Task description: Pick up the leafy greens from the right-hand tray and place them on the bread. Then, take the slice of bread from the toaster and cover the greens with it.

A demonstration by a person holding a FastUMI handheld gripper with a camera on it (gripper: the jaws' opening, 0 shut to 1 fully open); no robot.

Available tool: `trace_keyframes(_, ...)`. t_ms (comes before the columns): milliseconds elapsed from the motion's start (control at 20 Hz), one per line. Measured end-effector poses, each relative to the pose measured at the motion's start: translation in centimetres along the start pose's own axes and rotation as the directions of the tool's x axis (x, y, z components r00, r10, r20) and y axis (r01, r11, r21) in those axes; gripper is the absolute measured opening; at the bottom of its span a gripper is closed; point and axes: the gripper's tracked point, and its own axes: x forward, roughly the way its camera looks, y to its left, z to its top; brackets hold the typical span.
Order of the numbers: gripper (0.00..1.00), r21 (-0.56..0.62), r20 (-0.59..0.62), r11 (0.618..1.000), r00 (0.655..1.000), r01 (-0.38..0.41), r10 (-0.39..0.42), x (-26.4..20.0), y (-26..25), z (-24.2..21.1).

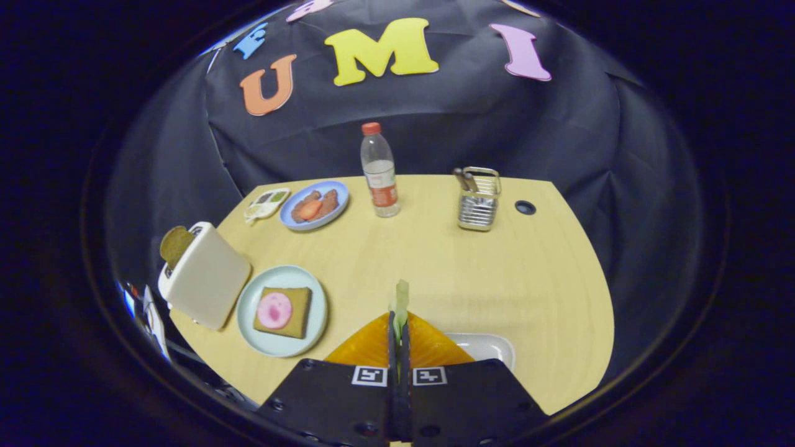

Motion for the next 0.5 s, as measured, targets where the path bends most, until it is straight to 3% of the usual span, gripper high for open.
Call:
trace_keyframes(350,0.0,0.007,-0.016,1.0,1.0,-0.027,0.027,1.6,11.1,0.7)
trace_keyframes(500,0.01,0.02,-0.045,0.996,0.995,-0.085,0.085,3.2,16.1,0.4)
